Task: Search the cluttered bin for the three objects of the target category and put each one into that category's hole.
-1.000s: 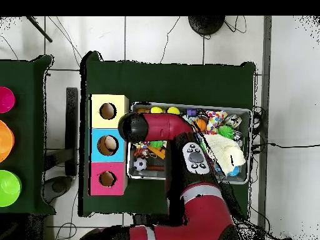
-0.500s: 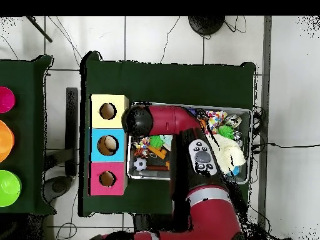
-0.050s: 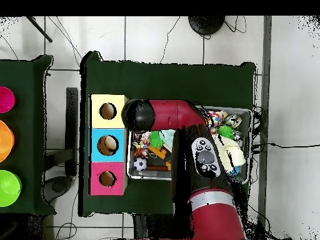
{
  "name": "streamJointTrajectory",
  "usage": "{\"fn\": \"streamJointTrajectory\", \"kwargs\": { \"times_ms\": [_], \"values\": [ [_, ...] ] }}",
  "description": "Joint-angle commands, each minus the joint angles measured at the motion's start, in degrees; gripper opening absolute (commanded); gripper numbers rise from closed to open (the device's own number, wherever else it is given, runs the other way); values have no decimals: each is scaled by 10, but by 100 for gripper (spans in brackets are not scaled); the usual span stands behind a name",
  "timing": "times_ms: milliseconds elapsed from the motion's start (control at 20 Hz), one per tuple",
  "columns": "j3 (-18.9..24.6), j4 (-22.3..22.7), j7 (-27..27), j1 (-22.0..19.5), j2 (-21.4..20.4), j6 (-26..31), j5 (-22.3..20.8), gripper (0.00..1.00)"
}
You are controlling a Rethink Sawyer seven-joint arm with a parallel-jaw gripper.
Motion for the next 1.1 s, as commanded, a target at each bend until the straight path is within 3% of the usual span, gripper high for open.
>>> {"fn": "streamJointTrajectory", "kwargs": {
  "times_ms": [50,1100],
  "values": [
    [40,-6,-16,-5,53,-31,-42,100],
    [32,5,20,-10,132,-132,-79,100]
  ]
}}
